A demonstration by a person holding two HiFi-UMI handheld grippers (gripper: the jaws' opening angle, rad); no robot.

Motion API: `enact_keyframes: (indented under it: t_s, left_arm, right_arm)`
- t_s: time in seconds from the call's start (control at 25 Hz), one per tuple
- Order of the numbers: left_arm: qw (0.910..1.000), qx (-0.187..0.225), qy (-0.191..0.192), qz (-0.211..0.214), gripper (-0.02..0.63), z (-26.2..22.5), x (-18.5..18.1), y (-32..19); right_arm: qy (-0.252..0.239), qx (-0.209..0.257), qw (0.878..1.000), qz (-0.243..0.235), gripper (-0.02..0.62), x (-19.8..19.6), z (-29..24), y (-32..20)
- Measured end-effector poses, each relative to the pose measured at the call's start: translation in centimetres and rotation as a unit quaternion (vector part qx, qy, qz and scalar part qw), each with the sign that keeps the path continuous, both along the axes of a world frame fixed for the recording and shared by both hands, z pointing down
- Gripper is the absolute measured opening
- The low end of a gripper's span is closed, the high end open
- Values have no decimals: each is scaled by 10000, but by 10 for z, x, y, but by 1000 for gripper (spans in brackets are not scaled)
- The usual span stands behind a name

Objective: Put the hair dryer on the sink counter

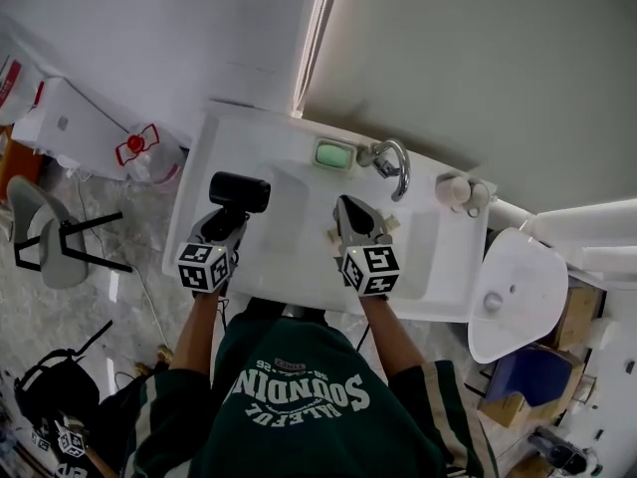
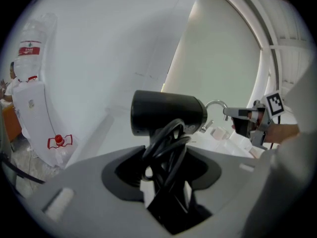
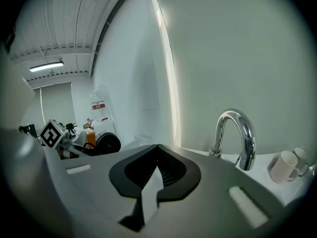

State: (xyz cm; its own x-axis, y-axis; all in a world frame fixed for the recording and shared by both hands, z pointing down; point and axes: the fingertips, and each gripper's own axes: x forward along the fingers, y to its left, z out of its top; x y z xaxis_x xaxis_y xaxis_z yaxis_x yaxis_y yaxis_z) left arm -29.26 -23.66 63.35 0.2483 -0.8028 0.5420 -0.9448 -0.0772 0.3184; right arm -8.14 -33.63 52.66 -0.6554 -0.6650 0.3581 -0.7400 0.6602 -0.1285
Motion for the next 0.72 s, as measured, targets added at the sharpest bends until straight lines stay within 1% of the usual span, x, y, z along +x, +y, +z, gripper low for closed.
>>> enact_keyframes:
  t_s: [0.32,0.56,0.72]
  left_arm:
    - [9996,-284,-30,16,249,25,-25,-3]
    - [9992,-388,-75,81,249,36,-42,-24]
    - [9991,-384,-97,148,250,37,-49,-41]
  right_arm:
    - [56,-140,9998,108,3,-12,12,-2]
    - [109,-255,9993,248,3,-15,20,-8]
    - [158,-303,9989,331,3,-16,24,-13]
